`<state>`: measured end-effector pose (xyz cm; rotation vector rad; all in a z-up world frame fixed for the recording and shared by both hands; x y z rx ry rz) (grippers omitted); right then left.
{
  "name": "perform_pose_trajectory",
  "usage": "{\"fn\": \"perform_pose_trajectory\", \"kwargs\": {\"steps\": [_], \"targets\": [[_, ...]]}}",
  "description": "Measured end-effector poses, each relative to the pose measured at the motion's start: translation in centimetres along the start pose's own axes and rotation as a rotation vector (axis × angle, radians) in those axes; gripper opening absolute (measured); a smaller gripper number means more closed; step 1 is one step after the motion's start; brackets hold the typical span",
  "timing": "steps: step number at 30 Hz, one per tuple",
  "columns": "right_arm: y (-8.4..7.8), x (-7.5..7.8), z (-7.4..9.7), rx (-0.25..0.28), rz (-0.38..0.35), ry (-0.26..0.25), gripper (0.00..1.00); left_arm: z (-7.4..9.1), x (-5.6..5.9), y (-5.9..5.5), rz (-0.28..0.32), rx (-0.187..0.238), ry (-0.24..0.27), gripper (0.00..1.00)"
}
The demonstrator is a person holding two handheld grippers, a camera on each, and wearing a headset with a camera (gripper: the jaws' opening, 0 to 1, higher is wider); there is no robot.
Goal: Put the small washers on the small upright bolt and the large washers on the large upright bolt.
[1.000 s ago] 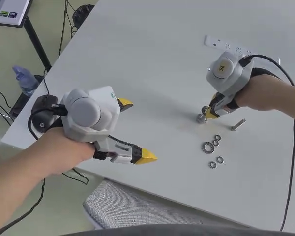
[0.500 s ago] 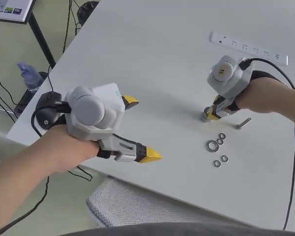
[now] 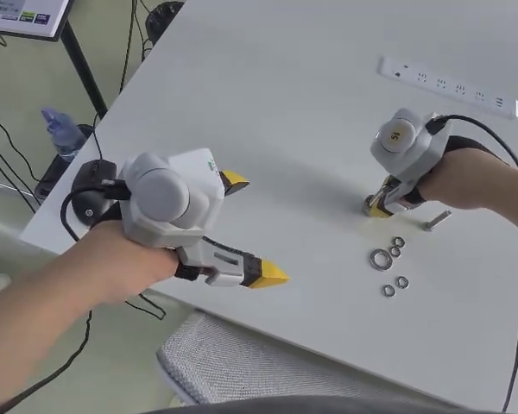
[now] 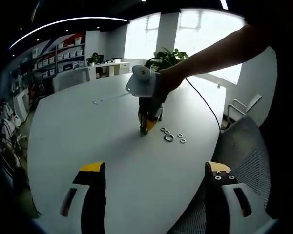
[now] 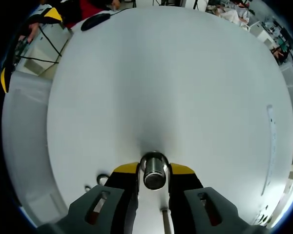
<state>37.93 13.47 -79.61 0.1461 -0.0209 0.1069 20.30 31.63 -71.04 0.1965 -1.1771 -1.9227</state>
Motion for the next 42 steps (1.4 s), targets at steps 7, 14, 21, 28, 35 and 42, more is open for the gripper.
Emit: {"fn": "perform_pose_trajectory", "kwargs": {"steps": [7, 14, 21, 28, 35, 42], "targets": [[0.06, -0.03, -0.12, -0.002, -0.008, 0.002, 0.22, 0.15, -0.15, -0.13, 0.005, -0.005, 0.005, 0.83], [0.06, 0.02, -0.17, 0.004, -0.010, 0.002, 0.23, 0.08, 0.13, -0.08, 0.009, 0.002, -0.005, 0.82], [0.13, 0.05, -0.20, 0.006, -0.021, 0.002, 0.23, 0.04, 0.23, -0.10, -0.002, -0.003, -0.005, 0.83], [0.06, 0.04, -0.27, 0.015, -0.007, 0.003, 0.24, -0.05, 0.42, -0.15, 0.001, -0.003, -0.004, 0.85], [0.24, 0.10, -0.20, 0.043, -0.005, -0.003, 0.39, -0.17, 0.62, -0.04, 0.009, 0.007, -0.009, 0.89], [0.11, 0.29, 0.40, 0.052, -0.012, 0.006, 0.42, -0.13, 0.64, 0.01, 0.011, 0.003, -0.003, 0.91]]}}
Point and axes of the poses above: the centre of the closed fingertips' face, and the gripper's own axes: z roughly backward along the fingers, x roughly to its right, y roughly out of its top, the point moved 6 cm from there along z, roughly backward along the fingers, and after that the axes turned 11 degrees about z, right-handed, at the moved point
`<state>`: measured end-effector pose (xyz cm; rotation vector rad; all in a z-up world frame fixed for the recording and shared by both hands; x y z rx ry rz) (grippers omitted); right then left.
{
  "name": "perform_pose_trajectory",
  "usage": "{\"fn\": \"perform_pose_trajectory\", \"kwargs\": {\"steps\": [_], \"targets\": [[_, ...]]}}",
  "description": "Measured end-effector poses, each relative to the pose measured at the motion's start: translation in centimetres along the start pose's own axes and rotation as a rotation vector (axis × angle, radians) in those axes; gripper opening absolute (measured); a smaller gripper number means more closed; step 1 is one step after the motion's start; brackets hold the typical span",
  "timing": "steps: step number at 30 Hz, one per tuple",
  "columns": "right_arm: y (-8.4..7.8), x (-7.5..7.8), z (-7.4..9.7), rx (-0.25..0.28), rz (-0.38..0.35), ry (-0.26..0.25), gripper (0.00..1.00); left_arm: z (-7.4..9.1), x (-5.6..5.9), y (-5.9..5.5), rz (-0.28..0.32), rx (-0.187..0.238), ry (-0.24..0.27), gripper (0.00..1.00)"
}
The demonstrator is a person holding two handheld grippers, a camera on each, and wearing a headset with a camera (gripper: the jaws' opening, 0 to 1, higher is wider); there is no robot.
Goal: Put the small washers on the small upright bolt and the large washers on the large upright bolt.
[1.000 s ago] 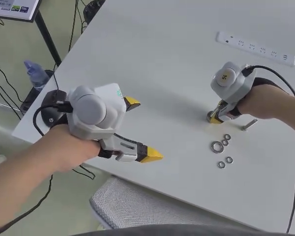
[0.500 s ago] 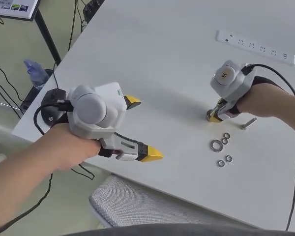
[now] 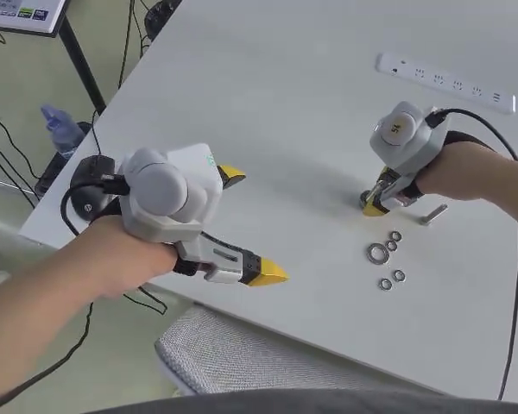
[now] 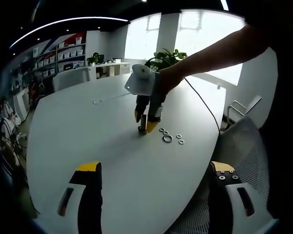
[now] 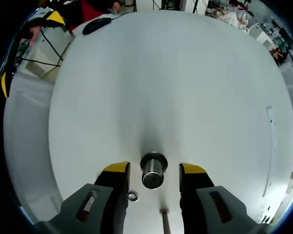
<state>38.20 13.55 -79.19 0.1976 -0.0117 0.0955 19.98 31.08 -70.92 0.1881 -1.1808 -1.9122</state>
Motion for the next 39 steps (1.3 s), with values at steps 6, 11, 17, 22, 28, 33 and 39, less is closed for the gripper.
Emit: {"fn": "perform_pose_trajectory", "kwargs": {"steps": [6, 11, 17, 22, 28, 33, 39], "targets": [[0.2, 0.0, 1.2, 0.033, -0.007, -0.007, 0.42, -0.3, 0.2, 0.2, 0.009, 0.005, 0.004, 0.92], [0.8, 0.0, 3.0, 0.086, -0.003, -0.026, 0.44, -0.5, 0.5, 0.6, 0.005, -0.001, 0.006, 0.95], [0.8, -0.1, 5.0, 0.113, 0.035, -0.046, 0.46, -0.6, 0.9, 1.0, -0.004, 0.000, 0.007, 0.96], [-0.2, 0.1, 5.7, 0.138, 0.048, -0.048, 0.48, -0.6, 0.9, 1.2, 0.000, 0.000, 0.017, 0.98], [-0.6, -1.0, 7.2, 0.138, 0.101, -0.054, 0.48, -0.5, 1.5, 1.5, 0.006, 0.007, -0.006, 1.00], [-1.2, -2.0, 7.5, 0.147, 0.135, -0.064, 0.48, -0.4, 1.8, 1.4, -0.004, -0.004, 0.008, 1.00], [-1.7, -4.3, 7.7, 0.140, 0.187, -0.042, 0.48, -0.1, 2.1, 1.3, 0.003, -0.005, 0.011, 1.00]]}}
Point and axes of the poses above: the centre of the closed fingertips' face, and the gripper's own axes: z roughly backward along the fingers, x roughly to its right, y roughly out of its top, the point moved 6 cm from there along z, roughly backward along the fingers, and after that the axes turned 11 degrees about z, right-handed, at the moved point
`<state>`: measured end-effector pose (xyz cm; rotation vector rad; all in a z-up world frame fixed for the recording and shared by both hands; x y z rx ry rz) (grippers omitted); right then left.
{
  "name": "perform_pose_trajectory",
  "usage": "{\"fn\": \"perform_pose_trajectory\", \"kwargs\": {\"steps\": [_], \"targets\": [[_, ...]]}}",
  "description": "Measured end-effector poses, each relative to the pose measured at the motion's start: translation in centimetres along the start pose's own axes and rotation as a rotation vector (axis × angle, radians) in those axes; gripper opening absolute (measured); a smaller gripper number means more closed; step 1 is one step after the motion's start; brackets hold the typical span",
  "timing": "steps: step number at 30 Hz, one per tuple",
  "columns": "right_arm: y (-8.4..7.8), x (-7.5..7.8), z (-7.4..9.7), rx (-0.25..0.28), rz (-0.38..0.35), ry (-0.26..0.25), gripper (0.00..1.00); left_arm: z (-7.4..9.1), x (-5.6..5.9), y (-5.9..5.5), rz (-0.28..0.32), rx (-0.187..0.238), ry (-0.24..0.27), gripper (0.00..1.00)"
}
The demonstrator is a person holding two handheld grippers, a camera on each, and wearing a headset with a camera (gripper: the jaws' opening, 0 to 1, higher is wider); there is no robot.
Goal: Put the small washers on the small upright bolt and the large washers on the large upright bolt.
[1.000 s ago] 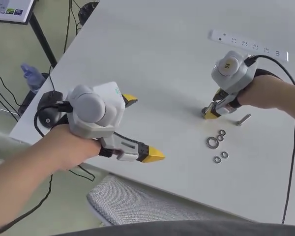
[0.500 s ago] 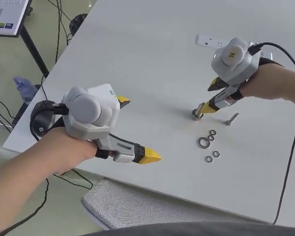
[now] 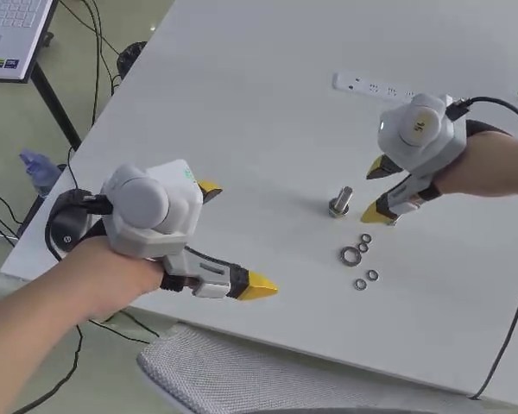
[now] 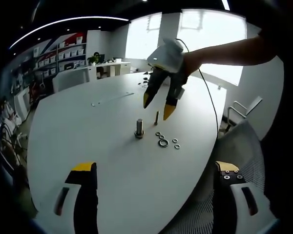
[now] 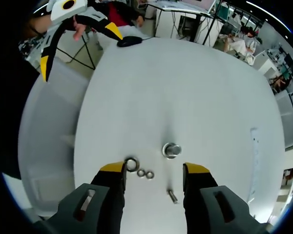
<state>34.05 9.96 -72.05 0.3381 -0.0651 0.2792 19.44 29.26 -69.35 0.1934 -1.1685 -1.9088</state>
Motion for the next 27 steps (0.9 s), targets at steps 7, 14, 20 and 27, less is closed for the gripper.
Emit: {"fn": "perform_pose_trajectory", "kwargs": {"steps": [7, 14, 20, 27], "targets": [[0.2, -2.2, -0.2, 0.013, 0.022, 0.030, 0.48, 0.1, -0.1, -0.3, 0.002, -0.012, 0.012, 0.99], [0.1, -3.6, -0.4, 0.017, 0.022, 0.047, 0.48, -0.1, -0.1, -0.1, -0.006, -0.016, 0.016, 0.98], [-0.3, -4.5, -1.2, 0.026, 0.000, 0.052, 0.47, -0.3, 0.1, 0.0, -0.012, -0.008, 0.013, 0.98], [-1.0, -4.8, -2.5, 0.024, -0.012, 0.046, 0.46, -0.1, -0.1, 0.4, -0.010, 0.005, 0.014, 0.97]]}}
Point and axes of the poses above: the centre of the closed fingertips' face, and the gripper's own axes: z roughly backward along the fingers, x roughly to its right, y roughly out of its top, the point moved 6 cm from there along z, roughly backward along the fingers, and after that the axes turned 11 degrees about z, right-handed, at the moved point
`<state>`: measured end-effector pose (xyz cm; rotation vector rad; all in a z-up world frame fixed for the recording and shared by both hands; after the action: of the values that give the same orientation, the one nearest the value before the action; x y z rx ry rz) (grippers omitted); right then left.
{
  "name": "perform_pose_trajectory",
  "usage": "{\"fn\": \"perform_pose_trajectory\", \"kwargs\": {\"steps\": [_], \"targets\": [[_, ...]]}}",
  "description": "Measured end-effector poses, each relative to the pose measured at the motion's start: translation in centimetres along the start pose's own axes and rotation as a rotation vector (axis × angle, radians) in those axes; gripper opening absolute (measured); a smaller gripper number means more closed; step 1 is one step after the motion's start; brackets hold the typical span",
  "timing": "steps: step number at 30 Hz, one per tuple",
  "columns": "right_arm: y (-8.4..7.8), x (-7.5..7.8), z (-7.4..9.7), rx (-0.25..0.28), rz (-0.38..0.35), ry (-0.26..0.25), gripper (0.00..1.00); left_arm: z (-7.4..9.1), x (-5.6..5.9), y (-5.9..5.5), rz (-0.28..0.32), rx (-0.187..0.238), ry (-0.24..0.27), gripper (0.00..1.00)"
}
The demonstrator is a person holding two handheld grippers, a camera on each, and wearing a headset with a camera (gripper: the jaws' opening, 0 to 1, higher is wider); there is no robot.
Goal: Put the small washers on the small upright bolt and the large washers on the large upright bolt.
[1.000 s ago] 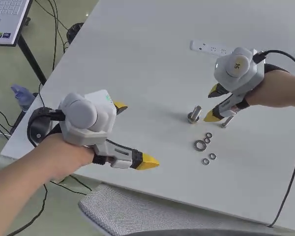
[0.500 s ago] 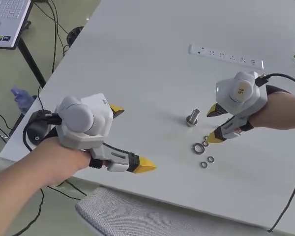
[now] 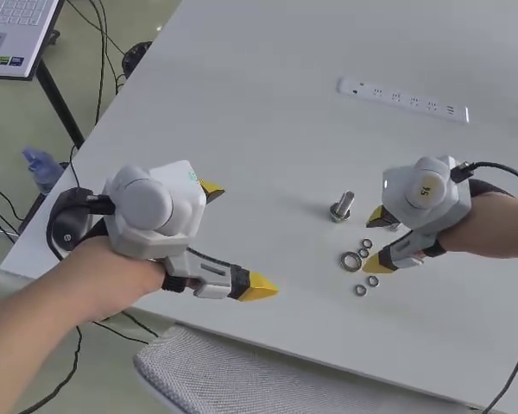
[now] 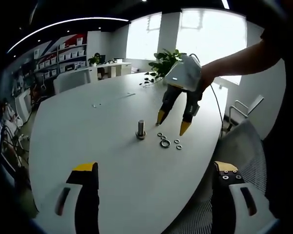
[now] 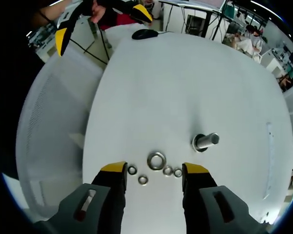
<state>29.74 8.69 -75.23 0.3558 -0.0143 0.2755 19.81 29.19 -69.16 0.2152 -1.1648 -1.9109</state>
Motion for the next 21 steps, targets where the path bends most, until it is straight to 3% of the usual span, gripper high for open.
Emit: {"fn": "perform_pose_trajectory", "kwargs": {"steps": [2, 6, 21], "targets": [[-0.3, 0.4, -0.6, 0.026, -0.002, -0.018, 0.44, 0.0, 0.0, 0.3, 0.010, 0.014, -0.004, 0.97], [-0.7, 0.3, -1.6, 0.021, -0.008, -0.013, 0.44, -0.1, 0.1, 0.5, -0.004, 0.008, -0.005, 0.97], [-1.8, 0.0, -4.6, -0.045, 0.026, -0.027, 0.43, 0.0, -0.4, 0.0, -0.004, -0.004, -0.004, 0.94]]}}
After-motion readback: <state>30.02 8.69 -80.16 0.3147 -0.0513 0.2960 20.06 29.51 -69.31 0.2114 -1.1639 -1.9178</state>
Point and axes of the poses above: the centre of the closed fingertips' face, and the gripper's own axes: z roughly backward along the fingers, x roughly to its right, y roughly out of its top, the point moved 6 cm from there along z, roughly backward along the fingers, and after that the axes turned 11 degrees about z, right-handed, at the moved point
